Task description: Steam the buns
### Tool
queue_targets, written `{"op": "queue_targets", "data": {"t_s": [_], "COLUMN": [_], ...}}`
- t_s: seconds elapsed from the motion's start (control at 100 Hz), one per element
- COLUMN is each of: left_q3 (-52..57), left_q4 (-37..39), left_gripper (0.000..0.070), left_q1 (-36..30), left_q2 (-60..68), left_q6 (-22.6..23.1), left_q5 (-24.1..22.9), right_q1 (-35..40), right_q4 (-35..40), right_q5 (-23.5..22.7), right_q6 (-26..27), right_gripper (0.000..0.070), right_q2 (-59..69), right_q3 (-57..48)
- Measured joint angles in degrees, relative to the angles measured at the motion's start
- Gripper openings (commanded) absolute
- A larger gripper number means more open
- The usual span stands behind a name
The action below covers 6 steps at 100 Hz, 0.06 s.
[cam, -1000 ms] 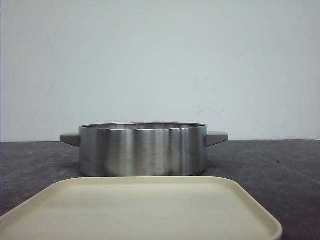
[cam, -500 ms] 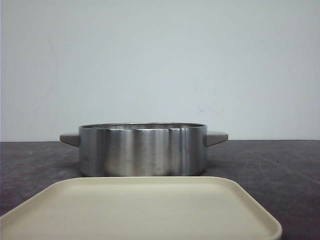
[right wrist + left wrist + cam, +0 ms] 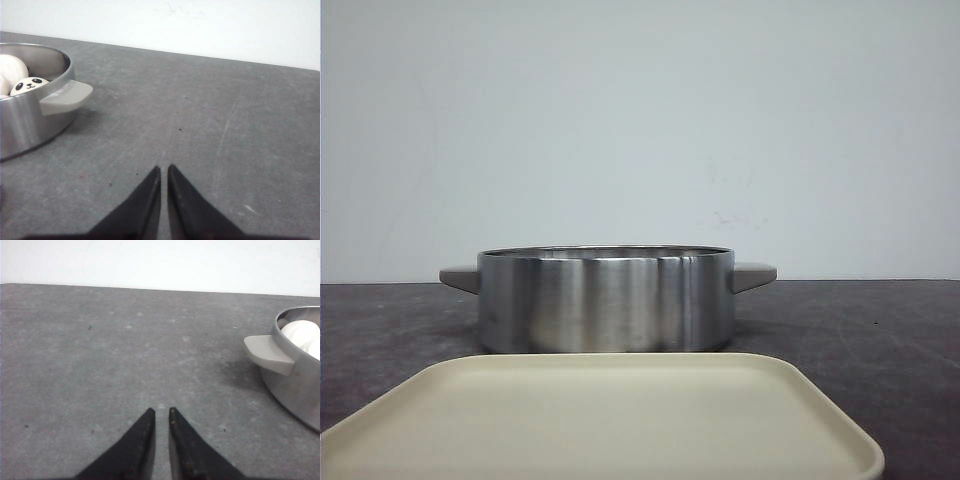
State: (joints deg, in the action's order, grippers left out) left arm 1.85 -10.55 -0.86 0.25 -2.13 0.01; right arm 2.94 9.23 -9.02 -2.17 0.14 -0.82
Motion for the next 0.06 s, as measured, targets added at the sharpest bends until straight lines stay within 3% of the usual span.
{"op": "queue_targets", "data": {"t_s": [0.06], "left_q3": [0.0], "left_q4": [0.0], "left_gripper": [0.0], "left_q1": [0.0], "left_q2": [0.0], "left_q6": [0.0], "left_q5": [0.0], "right_q1": [0.0], "right_q4": [0.0], "right_q5": [0.0], "right_q6": [0.0], "right_gripper": [0.0015], "right_q2": [0.0], "right_q3": [0.0]}}
